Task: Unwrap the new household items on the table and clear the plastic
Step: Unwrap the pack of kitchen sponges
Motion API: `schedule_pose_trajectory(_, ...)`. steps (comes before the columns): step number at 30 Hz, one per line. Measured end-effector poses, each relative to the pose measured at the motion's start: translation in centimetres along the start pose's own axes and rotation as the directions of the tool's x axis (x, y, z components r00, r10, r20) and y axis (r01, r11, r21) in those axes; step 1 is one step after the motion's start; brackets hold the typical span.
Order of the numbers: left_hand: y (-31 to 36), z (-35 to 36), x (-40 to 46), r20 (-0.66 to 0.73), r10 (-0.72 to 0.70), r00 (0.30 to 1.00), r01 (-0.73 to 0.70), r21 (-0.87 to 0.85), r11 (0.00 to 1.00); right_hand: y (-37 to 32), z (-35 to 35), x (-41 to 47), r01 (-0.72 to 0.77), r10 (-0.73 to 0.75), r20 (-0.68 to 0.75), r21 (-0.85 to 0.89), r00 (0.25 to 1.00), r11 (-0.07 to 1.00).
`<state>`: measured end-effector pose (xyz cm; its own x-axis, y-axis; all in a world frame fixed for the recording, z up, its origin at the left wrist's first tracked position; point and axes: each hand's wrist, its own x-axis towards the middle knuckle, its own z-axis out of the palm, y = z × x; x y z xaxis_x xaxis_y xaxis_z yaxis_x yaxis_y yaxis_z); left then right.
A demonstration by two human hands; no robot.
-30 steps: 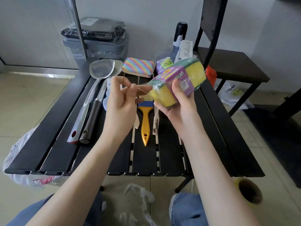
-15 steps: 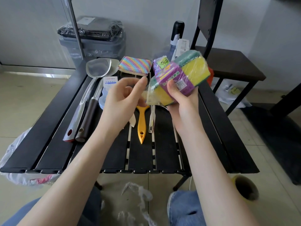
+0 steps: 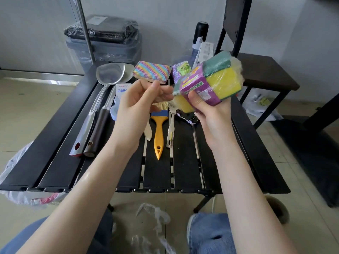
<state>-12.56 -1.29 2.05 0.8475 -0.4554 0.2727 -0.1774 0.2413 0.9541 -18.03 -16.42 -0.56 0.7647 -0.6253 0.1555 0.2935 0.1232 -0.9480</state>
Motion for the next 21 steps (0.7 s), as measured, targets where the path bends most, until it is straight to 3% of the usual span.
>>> schedule_pose_trajectory(3, 0.4, -0.2, 0.3, -0.037, -0.063, 0.997, 0.065, 0.053, 0.996, 0.6, 0.2, 0.1, 0.037, -0.037, 0.006, -0.133, 0.999, 0.990)
schedule_pose_trajectory(8, -0.2, 0.0, 0.0, 0.065, 0.032, 0.997, -0.043, 0.187, 0.981, 0.9, 0.2, 0.2, 0.090, -0.083, 0.042, -0.198, 0.996, 0.976)
schedule_pose_trajectory(13, -0.5, 0.0, -0.1, 0.016, 0.143, 0.990, -0.144, 0.098, 0.985, 1.0, 0.3, 0.5, 0.082, -0.079, 0.022, -0.227, 0.997, 0.970)
schedule_pose_trajectory(18, -0.3, 0.4, -0.5, 0.126, 0.187, 0.974, -0.181, -0.053, 0.982, 1.1, 1.2, 0.3, 0.116, -0.112, 0.031, -0.247, 0.993, 0.962)
schedule_pose_trajectory(21, 0.0, 0.4, -0.6, 0.077, 0.192, 0.978, -0.190, -0.034, 0.981, 1.2, 1.6, -0.3, 0.109, -0.092, 0.081, -0.244, 0.992, 0.964)
